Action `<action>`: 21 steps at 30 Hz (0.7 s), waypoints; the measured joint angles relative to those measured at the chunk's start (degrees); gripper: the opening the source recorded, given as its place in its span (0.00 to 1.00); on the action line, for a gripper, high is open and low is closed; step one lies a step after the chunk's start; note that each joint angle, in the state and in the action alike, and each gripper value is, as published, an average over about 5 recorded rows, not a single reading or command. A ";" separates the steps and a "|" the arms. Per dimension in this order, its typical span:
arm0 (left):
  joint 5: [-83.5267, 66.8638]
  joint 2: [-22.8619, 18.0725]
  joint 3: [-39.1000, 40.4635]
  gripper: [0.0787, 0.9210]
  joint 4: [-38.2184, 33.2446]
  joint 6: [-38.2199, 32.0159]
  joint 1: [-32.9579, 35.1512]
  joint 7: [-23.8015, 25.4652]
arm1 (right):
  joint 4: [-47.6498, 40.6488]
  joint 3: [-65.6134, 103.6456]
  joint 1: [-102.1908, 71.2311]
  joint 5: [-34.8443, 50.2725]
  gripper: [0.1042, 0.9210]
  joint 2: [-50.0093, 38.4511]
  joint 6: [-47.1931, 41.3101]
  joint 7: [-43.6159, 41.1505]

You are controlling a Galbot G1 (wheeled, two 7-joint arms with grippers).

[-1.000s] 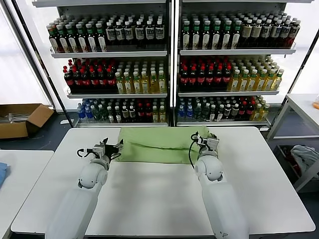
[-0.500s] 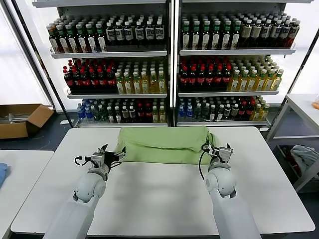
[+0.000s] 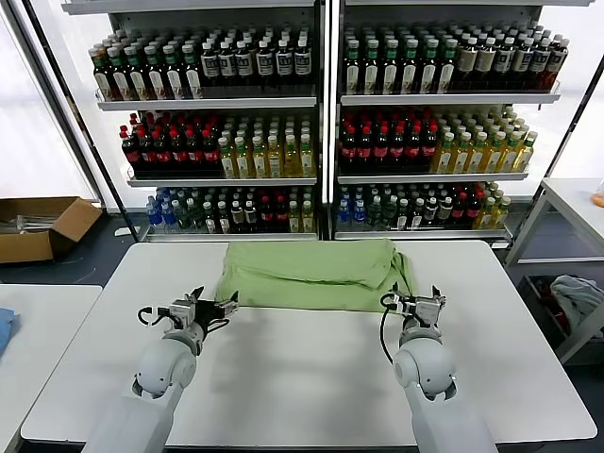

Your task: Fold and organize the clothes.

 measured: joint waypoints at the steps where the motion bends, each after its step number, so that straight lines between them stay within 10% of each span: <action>1: -0.21 -0.13 0.06 0.88 0.12 0.03 -0.06 -0.13 | -0.01 0.05 -0.02 -0.05 0.88 0.00 -0.04 -0.05; 21: -1.88 -0.75 0.27 0.75 3.98 1.17 -2.16 -1.98 | -3.49 0.37 0.32 -0.35 0.88 0.94 -0.29 -0.87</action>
